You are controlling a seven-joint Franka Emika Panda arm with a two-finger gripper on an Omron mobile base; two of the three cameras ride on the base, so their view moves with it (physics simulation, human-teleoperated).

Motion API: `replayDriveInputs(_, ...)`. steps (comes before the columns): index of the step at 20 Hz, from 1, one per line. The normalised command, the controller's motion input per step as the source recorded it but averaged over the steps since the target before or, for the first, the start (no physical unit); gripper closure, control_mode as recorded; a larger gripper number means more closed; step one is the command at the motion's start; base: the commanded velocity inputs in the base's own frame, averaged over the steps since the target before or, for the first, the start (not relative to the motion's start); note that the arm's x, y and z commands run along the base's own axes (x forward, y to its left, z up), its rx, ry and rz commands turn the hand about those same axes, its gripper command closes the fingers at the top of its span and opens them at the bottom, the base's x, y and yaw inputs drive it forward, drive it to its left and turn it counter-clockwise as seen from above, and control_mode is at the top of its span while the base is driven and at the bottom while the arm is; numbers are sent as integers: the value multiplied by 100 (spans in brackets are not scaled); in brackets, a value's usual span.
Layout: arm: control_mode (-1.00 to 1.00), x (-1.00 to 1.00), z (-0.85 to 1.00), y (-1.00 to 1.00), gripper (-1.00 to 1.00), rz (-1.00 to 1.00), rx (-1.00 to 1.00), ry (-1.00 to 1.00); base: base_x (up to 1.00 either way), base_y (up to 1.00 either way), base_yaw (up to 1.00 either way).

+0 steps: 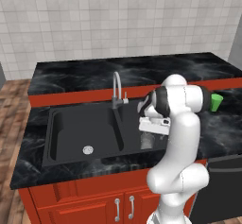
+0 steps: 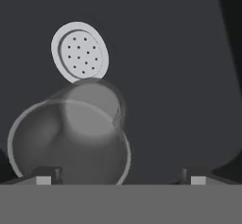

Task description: Move any existing items from the left basin to the right basin for drying. Then move the cup from the counter to the left basin of the sink for washing.

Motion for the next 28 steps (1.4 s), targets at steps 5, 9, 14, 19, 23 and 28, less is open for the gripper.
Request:
replayDriveInputs(5, -100, 0, 34, 0, -100, 0, 0, 0, 0, 0, 0)
replayDriveInputs(9, -100, 0, 33, 0, -100, 0, 0, -4, 0, 0, 0)
replayDriveInputs(14, -100, -2, 33, 0, -100, 0, -2, -3, 0, 0, 0)
replayDriveInputs(19, -100, -5, 33, -4, -100, 0, -2, -5, 0, 0, 0)
replayDriveInputs(23, -100, -8, 34, -10, -100, 0, -3, -6, 0, 0, 0)
replayDriveInputs(28, -100, -5, 34, -14, -100, 0, -3, -6, 0, 0, 0)
